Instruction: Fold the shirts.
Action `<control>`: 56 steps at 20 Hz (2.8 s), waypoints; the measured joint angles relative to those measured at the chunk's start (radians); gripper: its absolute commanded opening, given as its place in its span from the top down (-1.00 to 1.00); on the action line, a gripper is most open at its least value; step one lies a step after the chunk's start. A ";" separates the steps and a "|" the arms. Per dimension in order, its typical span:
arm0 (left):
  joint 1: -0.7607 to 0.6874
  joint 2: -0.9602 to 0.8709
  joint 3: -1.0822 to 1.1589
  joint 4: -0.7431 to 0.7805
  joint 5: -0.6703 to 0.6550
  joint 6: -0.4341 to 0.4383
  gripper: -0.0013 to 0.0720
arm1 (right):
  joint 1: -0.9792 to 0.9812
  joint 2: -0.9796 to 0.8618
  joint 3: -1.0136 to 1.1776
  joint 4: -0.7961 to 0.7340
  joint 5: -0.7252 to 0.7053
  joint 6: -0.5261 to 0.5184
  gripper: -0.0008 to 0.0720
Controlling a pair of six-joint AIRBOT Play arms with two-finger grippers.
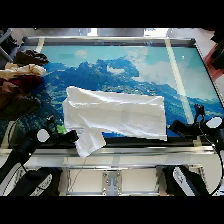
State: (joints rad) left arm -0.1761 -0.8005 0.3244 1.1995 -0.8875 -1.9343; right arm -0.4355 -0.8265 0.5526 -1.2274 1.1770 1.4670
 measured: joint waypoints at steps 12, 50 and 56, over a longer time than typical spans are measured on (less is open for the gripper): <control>0.000 0.000 -0.074 -0.131 0.085 0.032 0.93 | -0.001 0.084 -0.040 -0.034 0.014 0.076 -0.47; -0.003 0.050 0.508 0.018 -0.136 0.211 0.94 | 0.000 0.081 0.198 0.032 -0.053 0.091 0.90; -0.021 -0.274 0.601 0.019 0.099 0.280 0.94 | 0.045 -0.155 0.219 0.169 -0.282 0.024 0.90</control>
State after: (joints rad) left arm -0.1967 -1.0748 0.9253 1.2186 -0.7887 -1.6539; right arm -0.3908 -0.9817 0.7715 -1.0584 0.8948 1.4906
